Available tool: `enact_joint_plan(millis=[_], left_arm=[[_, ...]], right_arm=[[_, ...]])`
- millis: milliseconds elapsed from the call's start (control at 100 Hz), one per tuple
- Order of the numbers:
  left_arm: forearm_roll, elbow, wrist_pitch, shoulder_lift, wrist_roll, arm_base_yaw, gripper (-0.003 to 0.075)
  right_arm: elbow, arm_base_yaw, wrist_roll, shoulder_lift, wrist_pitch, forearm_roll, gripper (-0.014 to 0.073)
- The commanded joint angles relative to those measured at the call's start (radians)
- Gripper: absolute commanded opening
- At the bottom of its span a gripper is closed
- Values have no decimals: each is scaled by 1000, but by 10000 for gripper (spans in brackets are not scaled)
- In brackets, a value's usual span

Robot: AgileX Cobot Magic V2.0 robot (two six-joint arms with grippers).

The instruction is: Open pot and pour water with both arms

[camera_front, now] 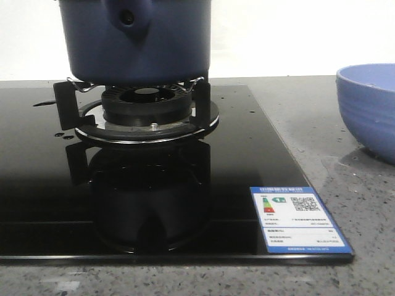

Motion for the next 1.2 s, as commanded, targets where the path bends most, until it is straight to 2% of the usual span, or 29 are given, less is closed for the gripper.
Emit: enact_joint_plan(millis=[0,80,120,160,220,320,510,560,670,750,930,1040,1190], left_arm=[[-6,28,-52,-26,-10,0,-20],[-11,28,-100,-26,-10,0,-20],[-75,28,-135,-26,-10,0,-20],[-210,28,-191,-26,-10,-2,-20],[-325,28,-255,-26,-10,-2,-20],[-581,28,-326,-26,-10,-2,-20],[-1202,24,-329,-26,-10,-2,-20],[-1291,24,-324,-26,-10,-2,-20],[-1301,1,-229,-26,-5,-2,-20],[-1270,-38,-135,-20,33,-2,-20],[-1231,-174,3,79,243,-2,-20],[-1182,-280,145,199,429,-2,-20],[-1172,-389,186,325,476,-77,-20]], right_arm=[[26,-5,0,-15,-120,15,-64],[26,-5,0,-15,-242,114,-64],[26,-5,0,-15,-280,174,-64],[26,-5,0,-15,-323,231,-64],[26,-5,0,-15,-371,318,-64],[26,-5,0,-15,-390,444,-64],[22,-5,0,-15,-367,556,-64],[0,-5,0,-15,-314,582,-64],[-79,-5,0,-15,-103,615,-64],[-162,-5,0,-8,0,611,-64],[-358,-2,0,92,181,604,-64],[-482,6,0,215,393,603,-64],[-599,21,-40,391,656,615,-64]])
